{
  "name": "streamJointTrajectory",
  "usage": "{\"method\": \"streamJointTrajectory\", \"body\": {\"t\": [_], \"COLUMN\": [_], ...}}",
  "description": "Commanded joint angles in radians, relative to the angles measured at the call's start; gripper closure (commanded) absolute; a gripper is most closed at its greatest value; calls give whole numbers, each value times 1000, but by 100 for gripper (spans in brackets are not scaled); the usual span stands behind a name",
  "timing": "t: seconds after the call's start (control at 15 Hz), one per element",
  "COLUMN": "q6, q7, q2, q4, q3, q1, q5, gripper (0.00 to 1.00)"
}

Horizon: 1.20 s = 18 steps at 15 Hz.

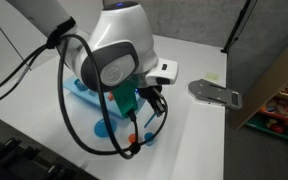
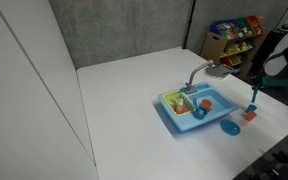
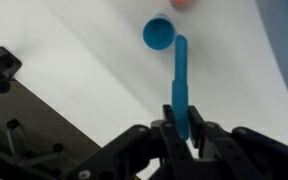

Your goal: Pick up the blue knife from the blue cup and put it in the orange mug

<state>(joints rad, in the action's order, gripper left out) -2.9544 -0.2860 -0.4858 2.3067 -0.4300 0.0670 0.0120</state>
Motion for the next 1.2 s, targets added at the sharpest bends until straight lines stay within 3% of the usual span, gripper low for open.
{"method": "streamJointTrajectory", "body": {"t": [0.0, 0.67, 0.8, 0.87, 0.93, 1.13], "q6": [16, 63, 95, 50, 56, 53], "q7": [-9, -77, -58, -63, -63, -60], "q2": [87, 185, 223, 160, 169, 160], "q4": [39, 27, 36, 12, 12, 12], "q3": [-21, -8, 21, 31, 40, 43], "q1": [-41, -191, -180, -162, -159, -152], "q5": [-15, -84, -79, -76, -76, -73], "gripper": [92, 94, 94, 94, 82, 82]}}
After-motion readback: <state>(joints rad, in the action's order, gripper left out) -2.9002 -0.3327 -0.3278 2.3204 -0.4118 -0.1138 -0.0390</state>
